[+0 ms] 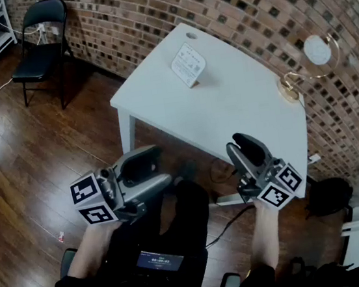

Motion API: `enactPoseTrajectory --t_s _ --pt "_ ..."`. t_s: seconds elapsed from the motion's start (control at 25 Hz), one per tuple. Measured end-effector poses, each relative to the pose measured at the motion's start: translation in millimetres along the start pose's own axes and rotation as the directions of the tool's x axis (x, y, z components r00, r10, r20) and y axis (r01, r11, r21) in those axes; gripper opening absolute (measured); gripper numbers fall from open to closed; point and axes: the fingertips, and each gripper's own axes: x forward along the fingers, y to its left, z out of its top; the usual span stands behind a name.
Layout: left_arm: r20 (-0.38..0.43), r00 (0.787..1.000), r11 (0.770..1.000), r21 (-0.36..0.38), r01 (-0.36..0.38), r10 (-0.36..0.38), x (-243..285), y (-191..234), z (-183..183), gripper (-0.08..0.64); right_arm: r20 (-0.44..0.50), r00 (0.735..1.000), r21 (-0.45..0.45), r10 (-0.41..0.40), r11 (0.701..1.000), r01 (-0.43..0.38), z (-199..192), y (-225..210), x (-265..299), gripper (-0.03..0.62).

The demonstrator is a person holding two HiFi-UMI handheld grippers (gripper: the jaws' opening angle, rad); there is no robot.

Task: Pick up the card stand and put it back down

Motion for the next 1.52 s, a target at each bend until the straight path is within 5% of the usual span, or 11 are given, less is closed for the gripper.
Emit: enactPoseTrajectory --t_s 0.24,0.8,1.08,1.32,1.52 --pt "0.014 0.998 0.997 0.051 -0.064 0.063 12.0 24.5 12.9 0.278 -0.058 0.998 0.048 0.013 0.999 -0.010 -13.6 -49.9 43.2 0.175" --pt "-0.005 0.997 0.994 0.078 -0.071 0.072 47.4 87.1 37.5 0.278 -0.171 0.982 0.028 -0.080 0.996 0.086 -26.3 -161.2 144.3 0.210" --pt "0.009 0.998 0.995 0.078 -0.060 0.059 60.2 108.7 47.4 0.277 -0.282 0.953 0.012 -0.110 0.993 0.118 -48.0 -192.0 203.2 0.227" --pt "0.006 0.998 0.995 0.075 -0.060 0.060 60.1 113.6 50.8 0.276 -0.285 0.956 0.033 -0.070 0.996 0.082 -55.8 -194.1 248.7 0.224" --pt "-0.021 0.998 0.995 0.079 -0.054 0.056 58.3 112.5 46.9 0.276 -0.235 0.972 0.024 -0.010 1.000 0.016 -42.4 -185.0 253.1 0.052"
